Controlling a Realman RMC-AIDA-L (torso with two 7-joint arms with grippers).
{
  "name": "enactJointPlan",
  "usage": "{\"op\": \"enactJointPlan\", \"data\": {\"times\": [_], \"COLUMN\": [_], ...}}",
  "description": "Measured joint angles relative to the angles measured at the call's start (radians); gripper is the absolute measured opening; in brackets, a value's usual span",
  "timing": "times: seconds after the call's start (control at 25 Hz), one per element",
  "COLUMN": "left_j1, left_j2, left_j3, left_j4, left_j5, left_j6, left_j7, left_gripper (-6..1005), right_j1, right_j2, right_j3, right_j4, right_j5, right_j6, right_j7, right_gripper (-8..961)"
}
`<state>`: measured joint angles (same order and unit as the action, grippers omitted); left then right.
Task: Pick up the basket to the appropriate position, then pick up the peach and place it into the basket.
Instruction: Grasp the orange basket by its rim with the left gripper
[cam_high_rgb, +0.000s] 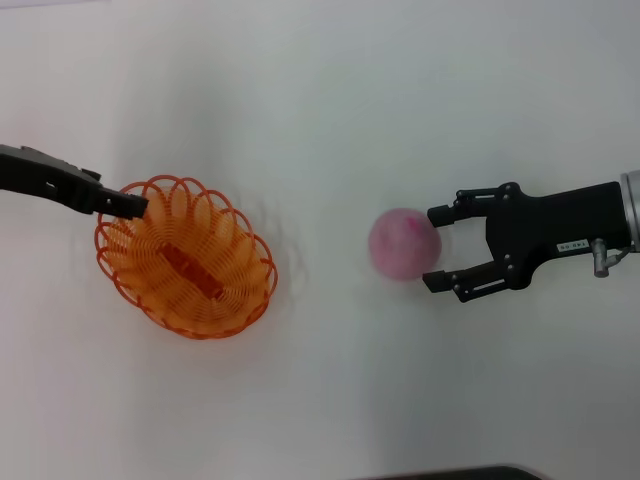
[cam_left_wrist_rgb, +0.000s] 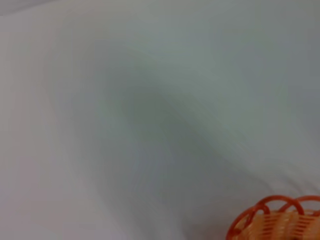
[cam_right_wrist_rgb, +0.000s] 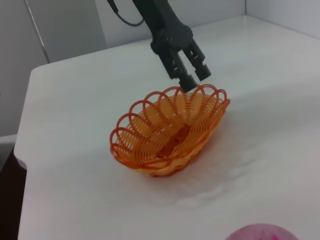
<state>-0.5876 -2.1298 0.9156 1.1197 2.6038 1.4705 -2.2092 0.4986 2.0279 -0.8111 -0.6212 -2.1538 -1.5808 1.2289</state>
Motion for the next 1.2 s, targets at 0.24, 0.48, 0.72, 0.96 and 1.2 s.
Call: {"op": "enactJointPlan", "data": {"times": [0.24,0.48,0.72,0.96,1.2], "left_j1": [-0.017,-0.018,-0.021,-0.024,-0.024], "left_j2": [-0.020,-0.023,-0.029,-0.031,-0.032], "left_j3": [0.051,0.081,0.099,0.134,0.147], "left_j4": [-0.012,-0.029,-0.032,-0.032,-0.032], "left_j5": [0.066,0.080,0.094,0.115,0.123], "left_j6": [-0.027,-0.051,-0.059,-0.081,-0.090], "left_j7": [-0.006,-0.010,-0.012,-0.013,-0.015], "left_gripper": [738,734,730,726,610], "right_j1": [0.004,0.005,0.005,0.005,0.005], "right_j2": [0.000,0.001,0.002,0.002,0.000], "right_j3": [0.000,0.005,0.007,0.007,0.007], "right_j4": [0.000,0.000,0.000,0.000,-0.005], "right_j5": [0.000,0.000,0.000,0.000,0.002], "right_j6": [0.002,0.003,0.004,0.004,0.004], "right_j7": [0.001,0.001,0.001,0.002,0.011], "right_gripper": [895,895,895,895,896]}}
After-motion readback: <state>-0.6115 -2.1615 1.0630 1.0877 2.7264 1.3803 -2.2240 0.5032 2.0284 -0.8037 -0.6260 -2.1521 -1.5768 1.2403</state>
